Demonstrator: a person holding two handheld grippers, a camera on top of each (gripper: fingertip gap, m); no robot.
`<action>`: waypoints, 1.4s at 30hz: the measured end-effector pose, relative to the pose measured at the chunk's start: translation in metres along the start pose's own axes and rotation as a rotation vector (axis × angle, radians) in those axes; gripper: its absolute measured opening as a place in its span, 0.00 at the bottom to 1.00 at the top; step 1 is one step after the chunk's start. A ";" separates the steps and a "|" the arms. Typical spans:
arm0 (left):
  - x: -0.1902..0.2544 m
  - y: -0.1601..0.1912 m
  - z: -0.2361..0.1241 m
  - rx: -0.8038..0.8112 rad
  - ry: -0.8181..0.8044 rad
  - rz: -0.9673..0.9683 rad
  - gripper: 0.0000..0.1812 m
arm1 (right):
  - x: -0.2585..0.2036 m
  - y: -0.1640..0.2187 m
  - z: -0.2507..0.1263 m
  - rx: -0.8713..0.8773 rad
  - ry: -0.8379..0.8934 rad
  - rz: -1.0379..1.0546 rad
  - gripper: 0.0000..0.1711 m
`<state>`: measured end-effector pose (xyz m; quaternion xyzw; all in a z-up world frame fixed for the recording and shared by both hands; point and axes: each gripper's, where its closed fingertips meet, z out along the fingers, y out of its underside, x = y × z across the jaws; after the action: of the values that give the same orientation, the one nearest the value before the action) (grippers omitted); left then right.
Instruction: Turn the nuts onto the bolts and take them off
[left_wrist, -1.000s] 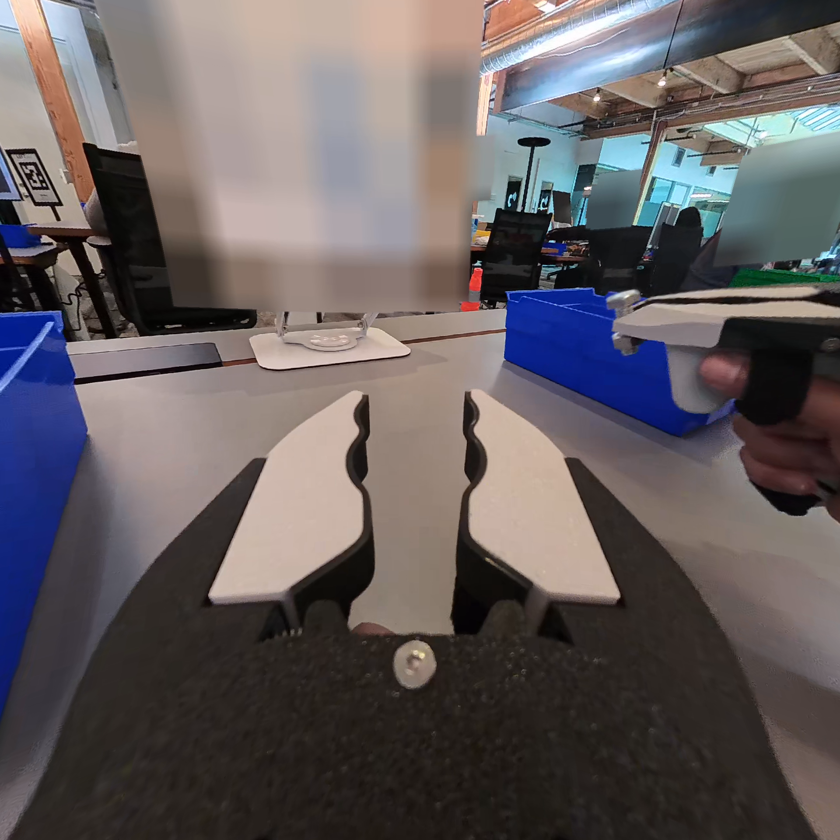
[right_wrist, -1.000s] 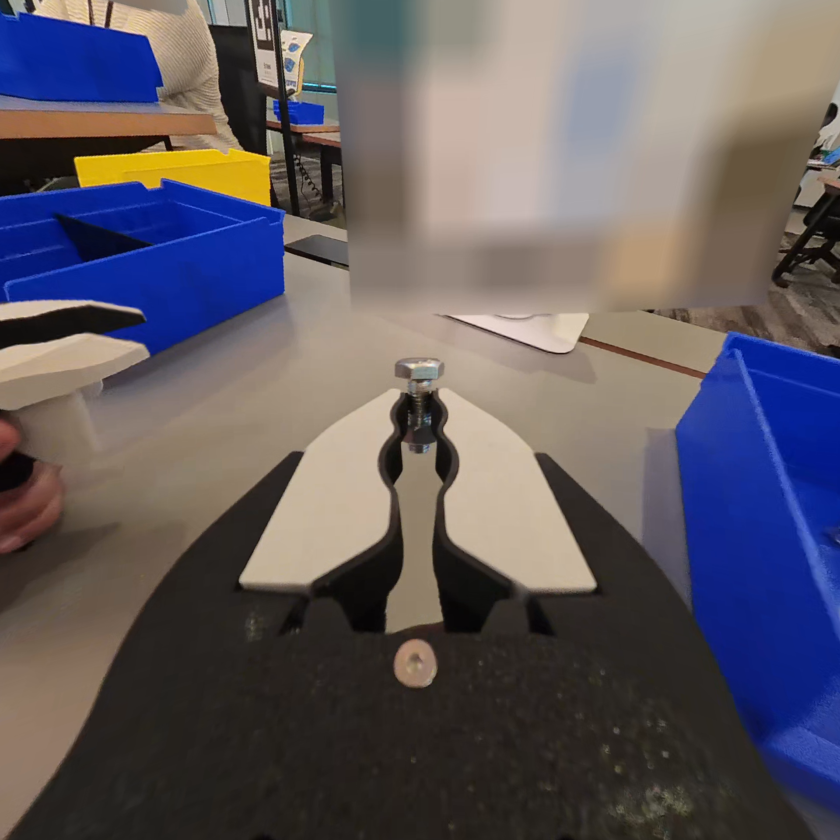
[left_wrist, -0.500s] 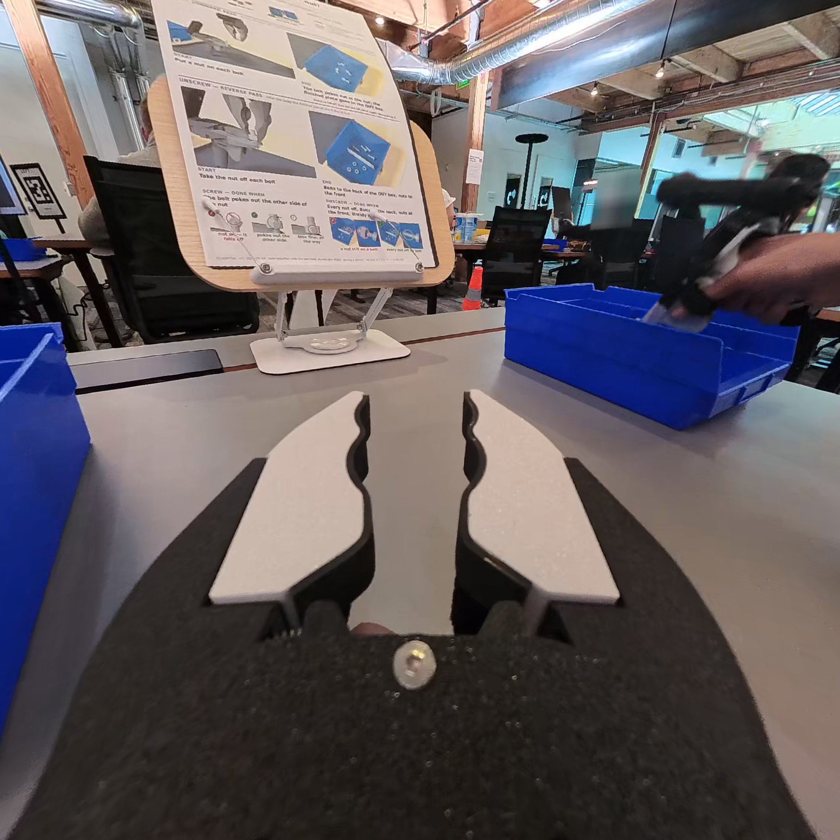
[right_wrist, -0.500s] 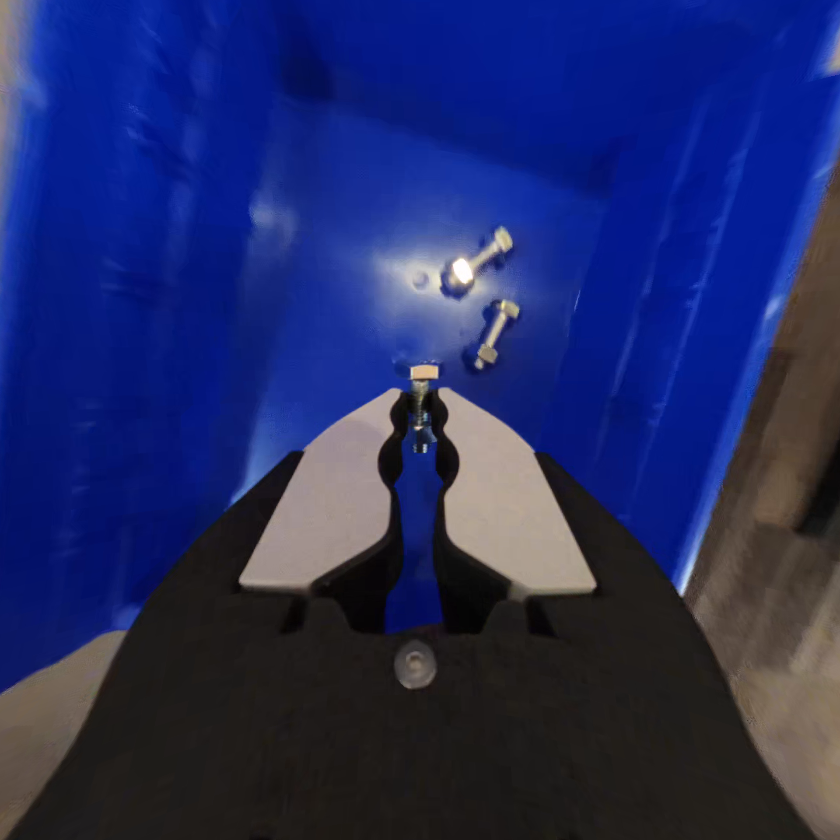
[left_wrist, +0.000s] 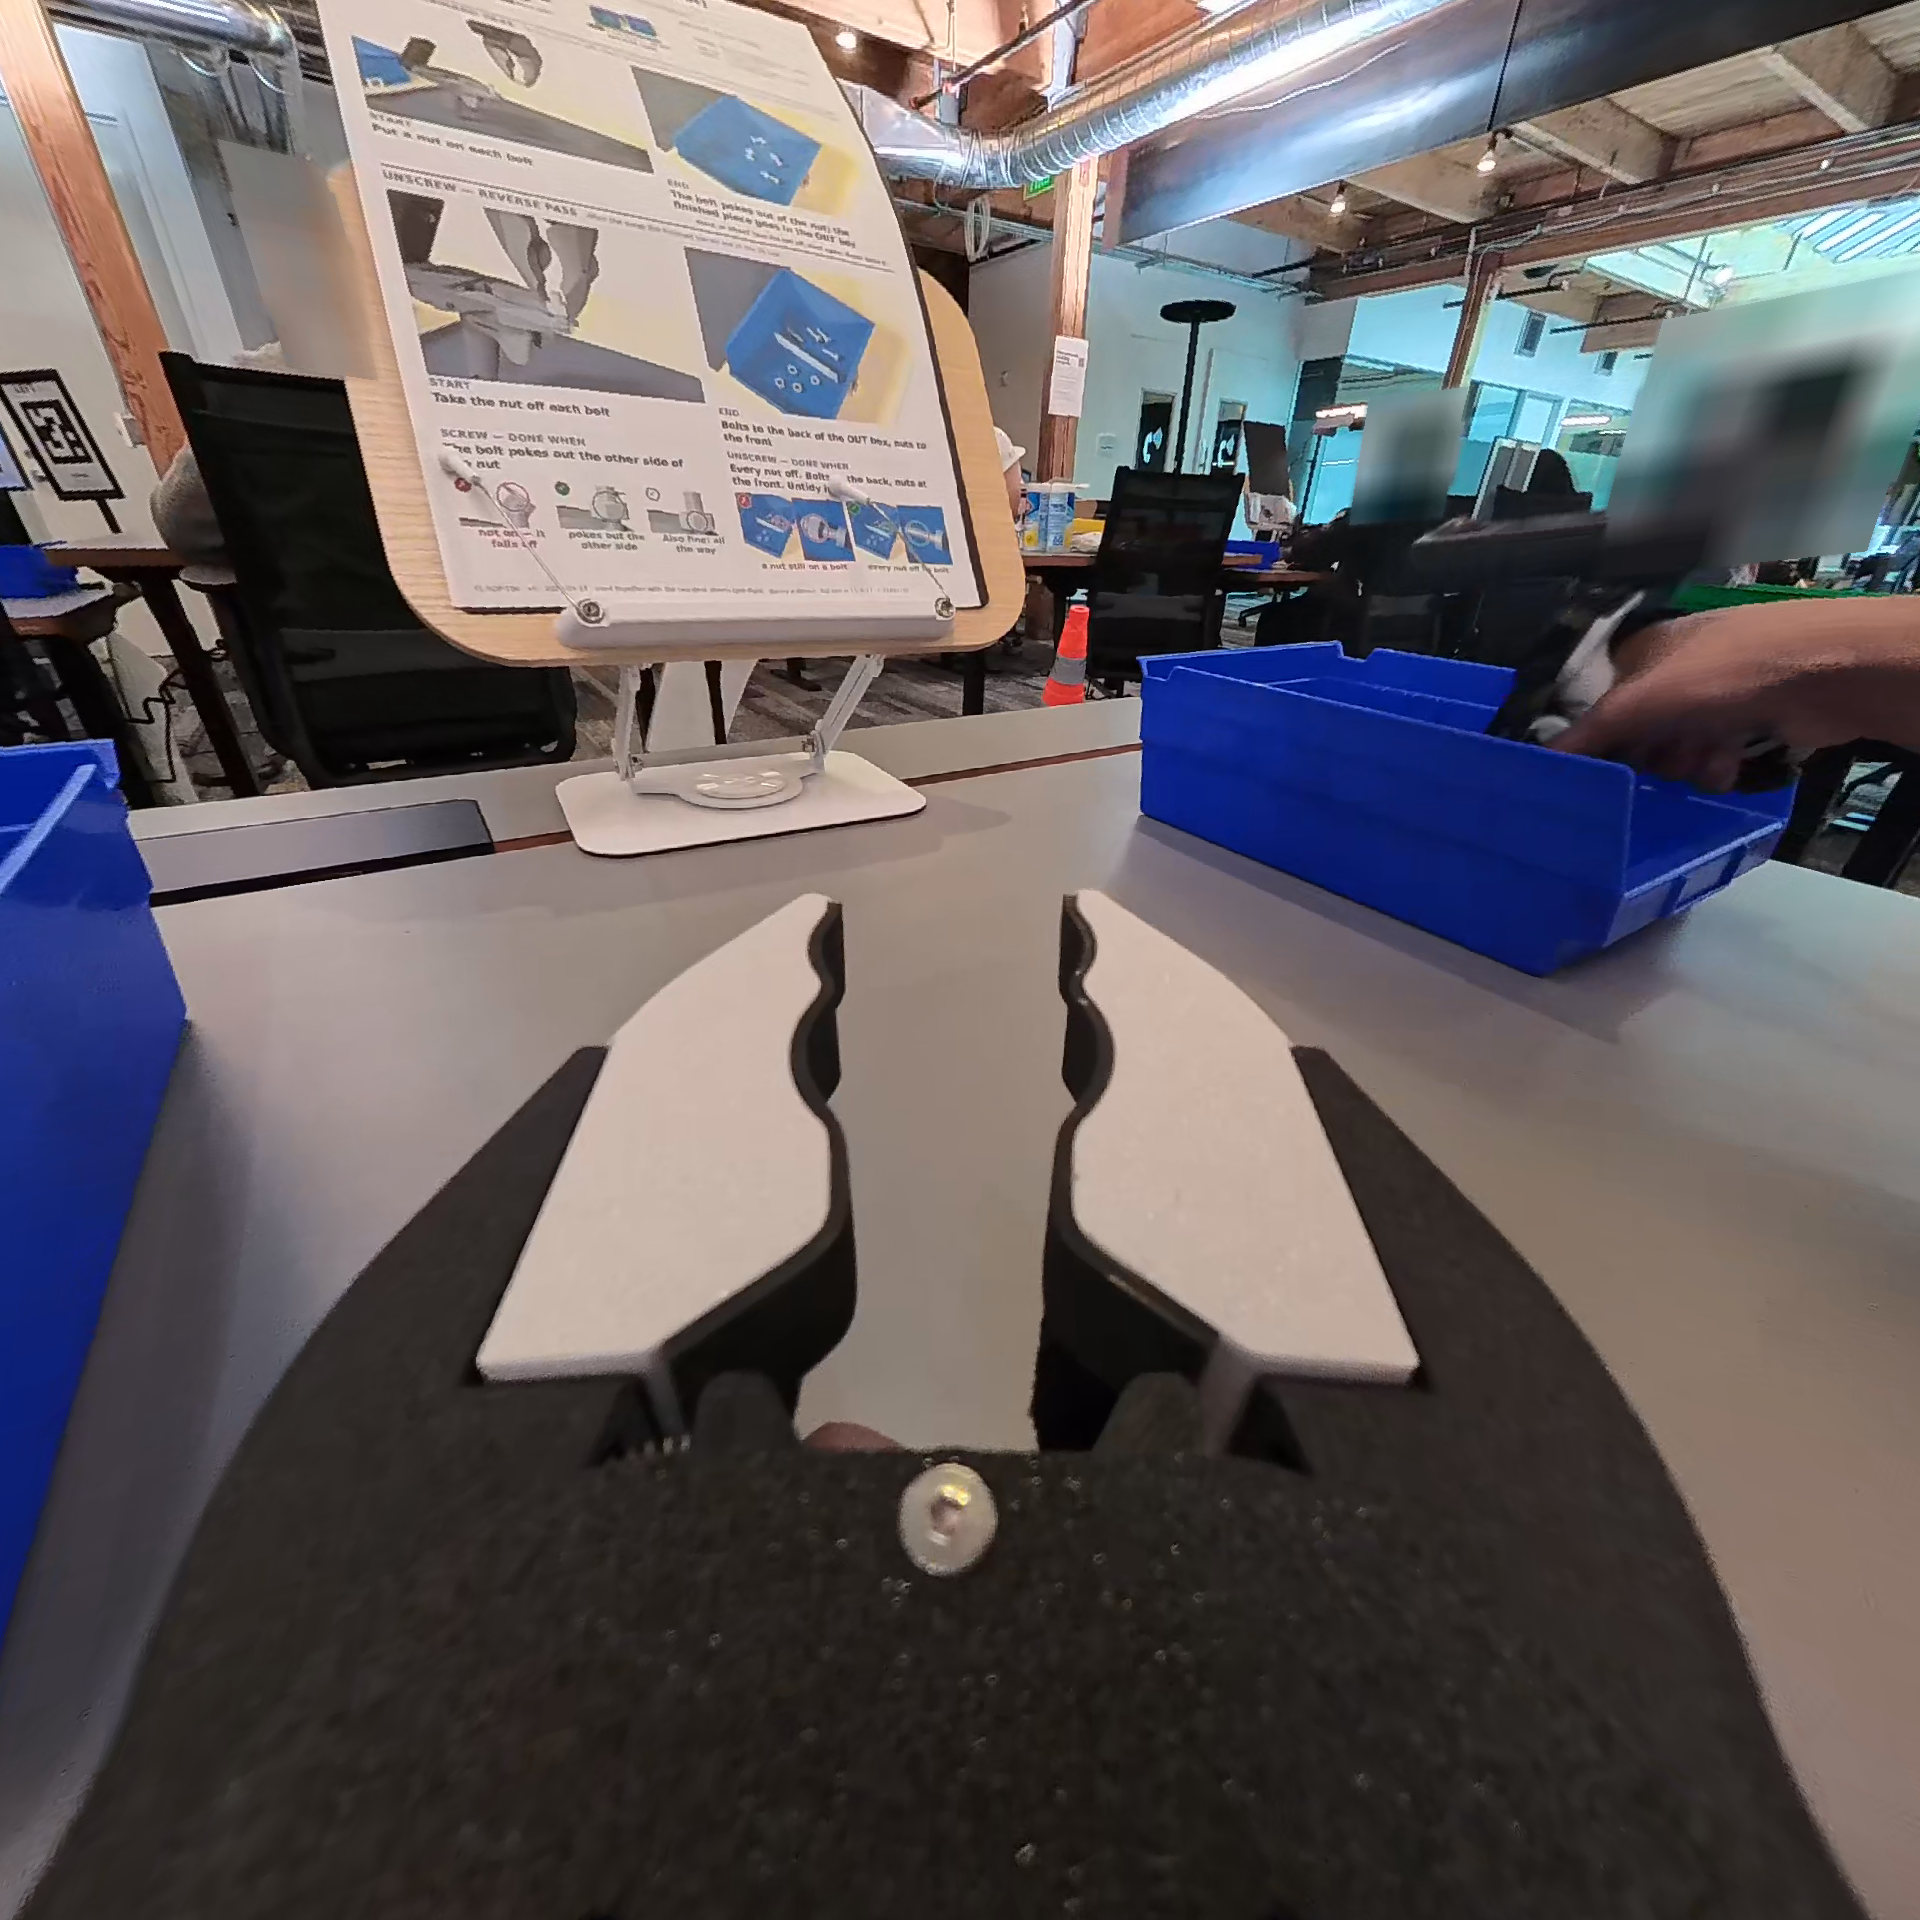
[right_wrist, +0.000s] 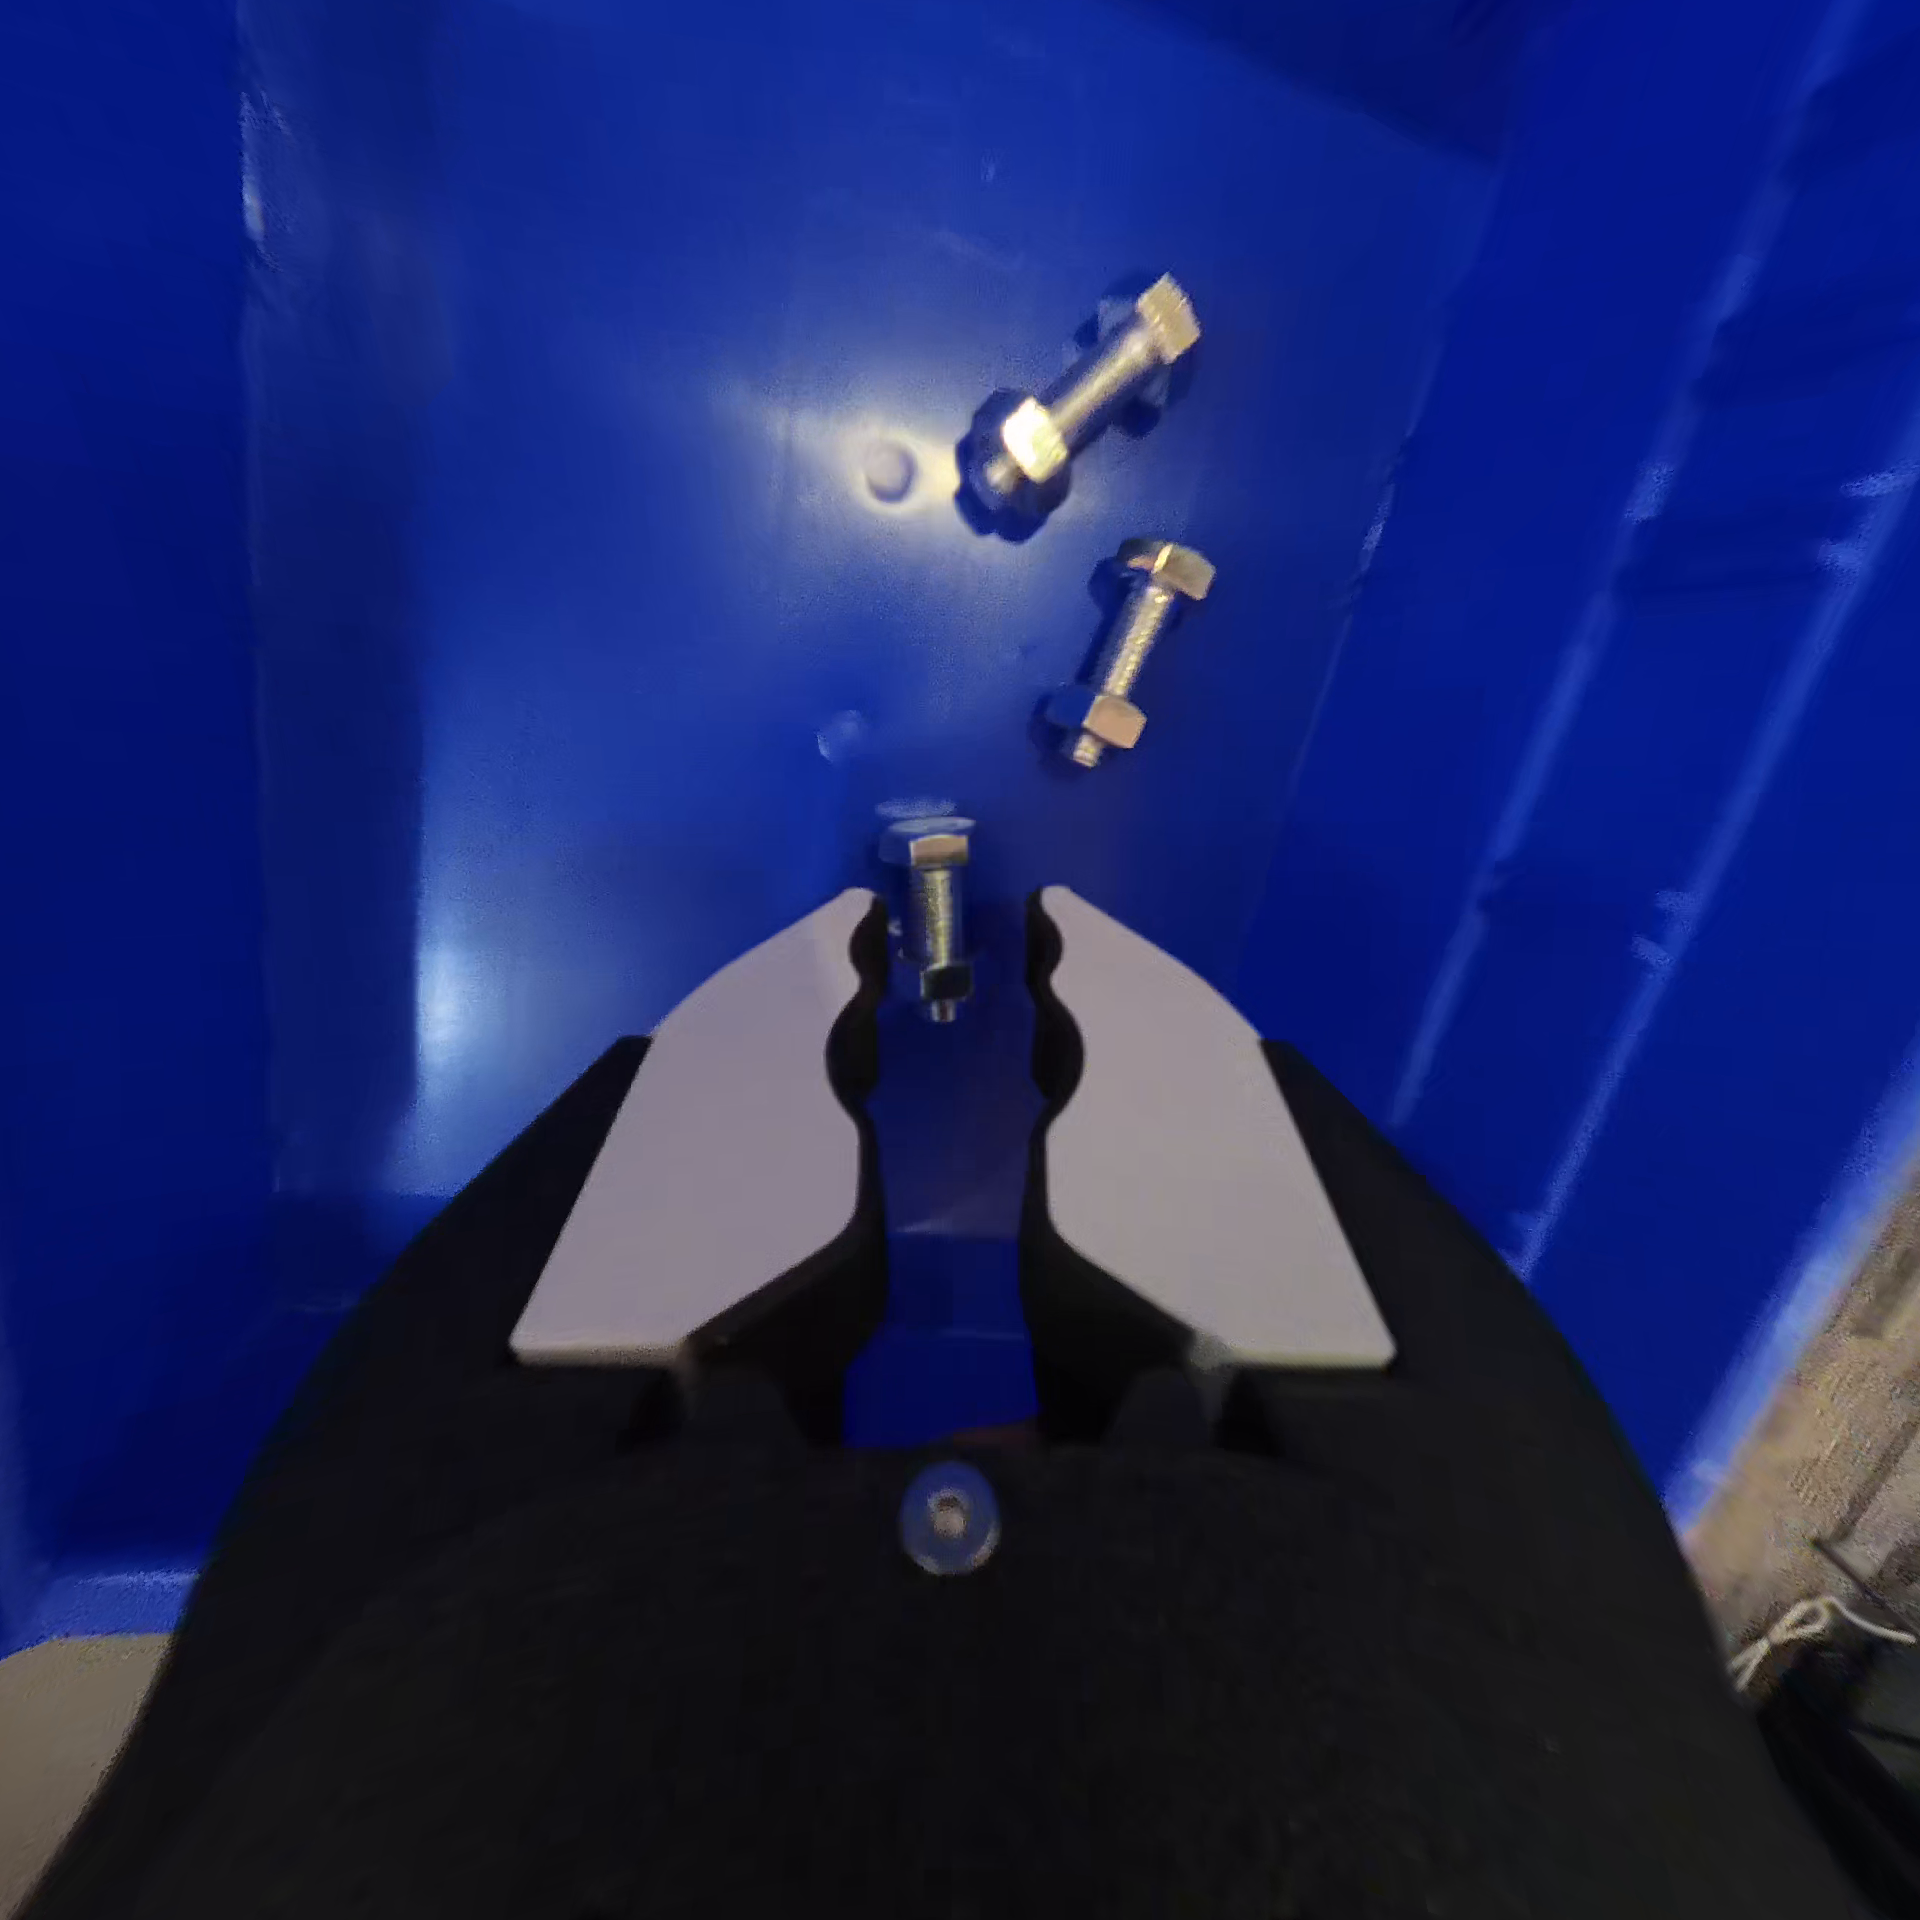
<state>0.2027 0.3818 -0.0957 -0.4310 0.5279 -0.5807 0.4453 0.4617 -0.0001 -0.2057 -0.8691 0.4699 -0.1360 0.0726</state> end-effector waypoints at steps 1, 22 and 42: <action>-0.001 0.000 0.000 -0.001 -0.009 0.003 0.21 | -0.001 -0.004 -0.010 0.054 0.027 0.000 0.17; -0.013 0.008 -0.007 -0.165 -0.243 -0.037 0.33 | -0.304 0.015 -0.158 1.231 -0.286 -0.051 0.40; -0.045 -0.013 -0.035 -0.310 -0.212 -0.008 0.32 | -0.306 0.017 -0.144 1.176 -0.349 -0.100 0.37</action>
<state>0.1781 0.4342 -0.0868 -0.5554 0.5593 -0.4455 0.4245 0.2446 0.2467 -0.1245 -0.7138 0.2561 -0.2313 0.6094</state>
